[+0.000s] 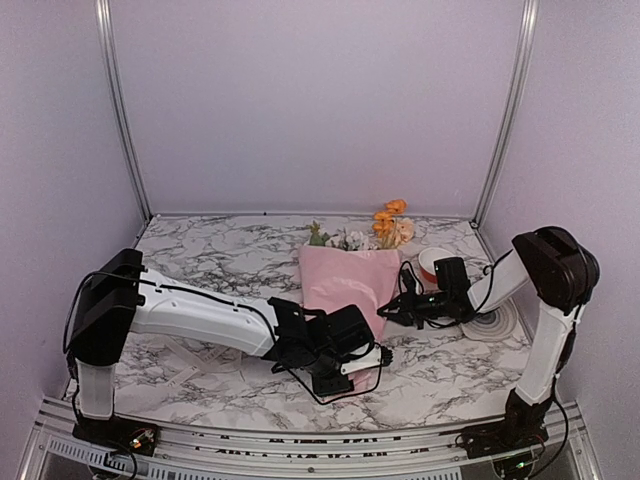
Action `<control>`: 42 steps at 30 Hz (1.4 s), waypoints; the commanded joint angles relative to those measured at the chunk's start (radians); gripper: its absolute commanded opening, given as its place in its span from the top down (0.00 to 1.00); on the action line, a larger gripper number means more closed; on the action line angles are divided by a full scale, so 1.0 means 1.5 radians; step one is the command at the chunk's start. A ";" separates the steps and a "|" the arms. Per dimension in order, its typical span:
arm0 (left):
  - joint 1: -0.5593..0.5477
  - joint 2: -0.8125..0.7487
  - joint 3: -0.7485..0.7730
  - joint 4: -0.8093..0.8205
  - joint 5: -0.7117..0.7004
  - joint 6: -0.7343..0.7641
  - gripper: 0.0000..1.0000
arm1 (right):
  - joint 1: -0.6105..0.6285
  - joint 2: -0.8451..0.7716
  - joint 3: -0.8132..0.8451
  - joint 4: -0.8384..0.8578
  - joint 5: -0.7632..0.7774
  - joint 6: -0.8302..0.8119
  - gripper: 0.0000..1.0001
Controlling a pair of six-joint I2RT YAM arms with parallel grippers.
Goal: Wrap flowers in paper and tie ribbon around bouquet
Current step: Adjust the folded bouquet at the center of the board, then pick up the ribbon from the center of the board.
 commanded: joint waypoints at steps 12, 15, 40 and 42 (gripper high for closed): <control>0.233 -0.342 -0.283 -0.015 0.060 -0.484 0.39 | 0.004 -0.059 0.023 -0.096 0.062 -0.073 1.00; 0.238 -0.387 -0.339 -0.032 0.069 -0.488 0.35 | 0.004 -0.060 0.026 -0.103 0.063 -0.078 1.00; 0.239 -0.496 -0.256 -0.109 -0.284 -0.386 1.00 | 0.005 -0.094 0.050 -0.167 0.078 -0.107 1.00; 0.241 -0.567 -0.185 -0.105 -0.412 -0.357 1.00 | 0.005 -0.096 0.050 -0.172 0.080 -0.109 1.00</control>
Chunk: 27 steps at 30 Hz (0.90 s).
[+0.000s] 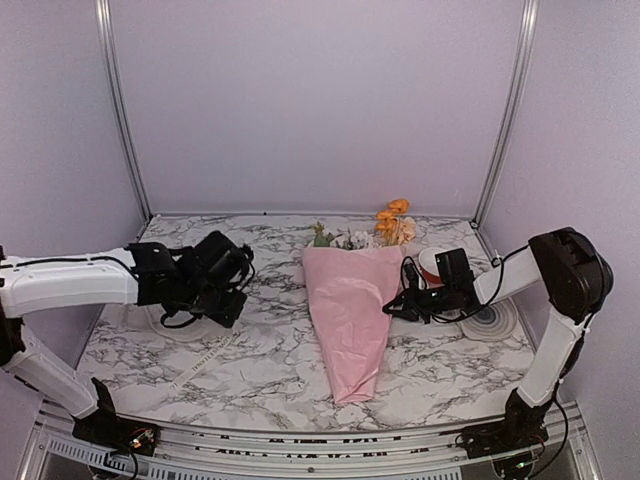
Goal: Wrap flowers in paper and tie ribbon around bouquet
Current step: Pick up the ribbon from the center of the board, then place the ribbon at the center of the board.
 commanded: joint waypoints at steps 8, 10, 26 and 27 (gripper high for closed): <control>-0.007 -0.201 0.239 0.077 -0.158 0.215 1.00 | 0.005 -0.025 0.033 -0.016 0.016 -0.013 1.00; -0.031 -0.189 0.243 0.078 -0.017 0.228 1.00 | 0.005 -0.024 0.037 -0.025 0.018 -0.018 1.00; -0.095 -0.005 0.046 0.107 0.262 0.261 1.00 | 0.020 -0.030 0.078 -0.062 0.013 -0.019 1.00; -0.097 0.018 0.050 0.107 0.285 0.268 1.00 | 0.022 -0.035 0.084 -0.067 0.013 -0.016 1.00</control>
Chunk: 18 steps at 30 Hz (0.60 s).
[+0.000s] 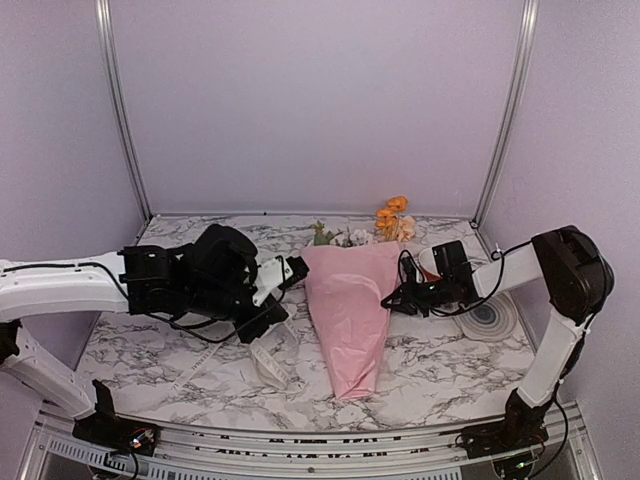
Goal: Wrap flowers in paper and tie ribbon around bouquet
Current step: Place the ribbon at the center of the board.
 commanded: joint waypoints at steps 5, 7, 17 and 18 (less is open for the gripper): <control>-0.049 0.166 0.082 -0.016 0.226 0.061 1.00 | 0.040 -0.036 0.074 -0.028 -0.001 0.013 1.00; -0.090 0.197 0.130 -0.019 0.268 0.095 1.00 | 0.047 -0.035 0.082 -0.027 0.001 0.021 1.00; -0.176 0.450 0.421 -0.176 0.362 0.260 1.00 | 0.076 -0.029 0.132 -0.021 0.002 0.052 1.00; -0.178 0.459 0.432 -0.177 0.354 0.273 1.00 | 0.079 -0.028 0.135 -0.021 0.002 0.053 1.00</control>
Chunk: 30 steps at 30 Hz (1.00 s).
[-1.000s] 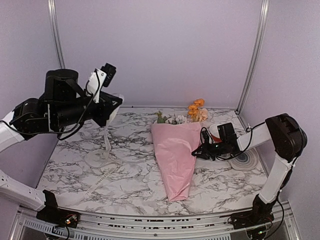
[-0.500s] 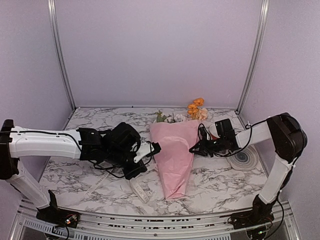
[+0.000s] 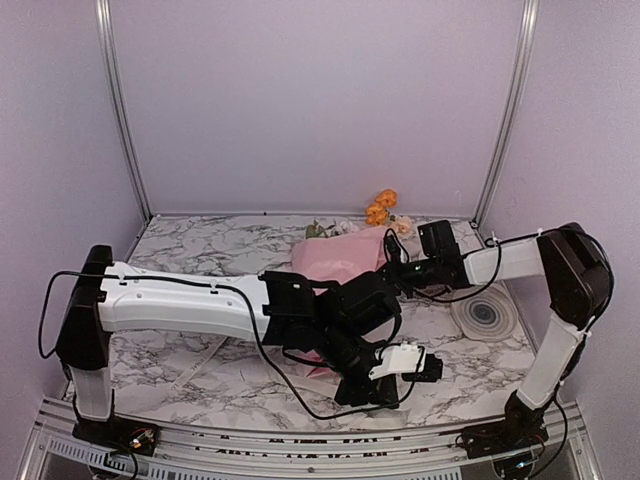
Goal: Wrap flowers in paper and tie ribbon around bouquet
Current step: Place the ribbon at the center of the board.
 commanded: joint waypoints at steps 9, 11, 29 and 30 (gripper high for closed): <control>-0.001 0.106 0.084 -0.099 -0.186 0.161 1.00 | 0.028 -0.023 0.047 0.011 0.000 0.017 1.00; 0.003 0.117 0.084 -0.094 -0.230 0.173 1.00 | 0.030 -0.026 0.049 0.010 -0.002 0.015 1.00; 0.061 0.076 -0.013 0.177 -0.332 0.158 0.28 | 0.032 -0.015 0.047 -0.012 -0.017 -0.015 1.00; 0.063 0.071 -0.012 0.181 -0.330 0.143 0.20 | 0.032 -0.016 0.045 -0.012 -0.016 -0.017 1.00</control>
